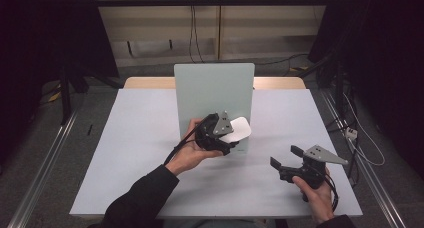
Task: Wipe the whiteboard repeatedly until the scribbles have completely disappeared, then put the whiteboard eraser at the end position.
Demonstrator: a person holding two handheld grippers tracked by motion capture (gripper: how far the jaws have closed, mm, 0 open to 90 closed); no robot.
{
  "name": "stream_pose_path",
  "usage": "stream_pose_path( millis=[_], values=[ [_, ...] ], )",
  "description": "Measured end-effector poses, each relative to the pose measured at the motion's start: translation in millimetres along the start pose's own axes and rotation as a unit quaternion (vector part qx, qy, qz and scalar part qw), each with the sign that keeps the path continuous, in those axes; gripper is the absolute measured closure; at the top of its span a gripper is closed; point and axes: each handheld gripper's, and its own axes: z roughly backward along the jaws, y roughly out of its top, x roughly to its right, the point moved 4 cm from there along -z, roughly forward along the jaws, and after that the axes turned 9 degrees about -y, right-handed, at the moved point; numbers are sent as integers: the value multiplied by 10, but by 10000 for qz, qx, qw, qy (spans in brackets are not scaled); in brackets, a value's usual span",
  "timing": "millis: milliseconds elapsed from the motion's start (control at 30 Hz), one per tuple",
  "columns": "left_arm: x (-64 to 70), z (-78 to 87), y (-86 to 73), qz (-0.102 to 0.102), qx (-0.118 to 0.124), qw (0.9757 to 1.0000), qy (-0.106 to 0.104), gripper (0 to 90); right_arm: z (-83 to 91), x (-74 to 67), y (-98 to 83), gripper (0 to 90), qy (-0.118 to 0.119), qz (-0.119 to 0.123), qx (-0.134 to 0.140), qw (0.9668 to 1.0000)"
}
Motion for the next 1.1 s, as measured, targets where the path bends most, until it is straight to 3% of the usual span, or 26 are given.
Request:
stream_pose_path(
  millis=[267, 500, 800, 967, 1100],
  values=[
    [55, 75, 19, 17, 61, 9999, -127, 311, 1, 0, 0, 94, 10, 7, 6, 10000],
    [51, 115, -13, 259, 172, 9992, -254, 311, 16, -5, 0, 94, 21, -2, 26, 10000],
    [48, 183, -66, 407, 186, 9984, -348, 312, 11, 0, 2, 95, 26, -10, 19, 10000],
    [34, 258, -140, 638, 284, 9961, -548, 312, -11, -14, 4, 95, 36, 9, 2, 10000],
    [35, 304, -207, 719, 166, 9957, -567, 312, -7, -12, -2, 95, 34, 4, -4, 10000]
  ],
)
